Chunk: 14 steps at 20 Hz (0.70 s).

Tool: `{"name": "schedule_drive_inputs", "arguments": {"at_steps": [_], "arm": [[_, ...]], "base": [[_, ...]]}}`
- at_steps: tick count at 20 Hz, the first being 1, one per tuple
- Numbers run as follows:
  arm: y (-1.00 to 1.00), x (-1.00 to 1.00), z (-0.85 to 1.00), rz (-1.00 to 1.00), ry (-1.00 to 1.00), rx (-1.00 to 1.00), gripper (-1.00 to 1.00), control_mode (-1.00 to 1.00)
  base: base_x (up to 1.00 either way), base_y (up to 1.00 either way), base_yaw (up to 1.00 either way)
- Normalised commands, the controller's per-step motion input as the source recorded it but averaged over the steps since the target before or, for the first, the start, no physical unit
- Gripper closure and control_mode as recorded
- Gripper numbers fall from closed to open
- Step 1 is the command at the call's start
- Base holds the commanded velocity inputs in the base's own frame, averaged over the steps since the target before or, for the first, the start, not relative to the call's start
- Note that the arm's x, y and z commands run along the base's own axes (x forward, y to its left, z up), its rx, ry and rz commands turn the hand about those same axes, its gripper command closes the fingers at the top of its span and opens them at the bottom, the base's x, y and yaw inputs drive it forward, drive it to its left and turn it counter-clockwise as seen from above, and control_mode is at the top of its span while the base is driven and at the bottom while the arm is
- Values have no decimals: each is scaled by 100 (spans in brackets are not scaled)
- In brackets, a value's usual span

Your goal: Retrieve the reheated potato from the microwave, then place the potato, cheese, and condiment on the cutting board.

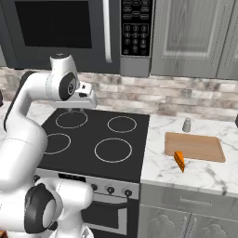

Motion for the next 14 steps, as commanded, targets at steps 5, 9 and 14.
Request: {"name": "schedule_drive_inputs", "arguments": {"at_steps": [5,9,14], "arm": [[-2,-16,-3,0,-2,0,-100,-100],[-9,-33,0,-8,-36,0,-100,-100],[-11,-11,25,-9,-26,5,-100,-100]], "base": [[0,0,0],[0,0,0],[0,0,0]]}}
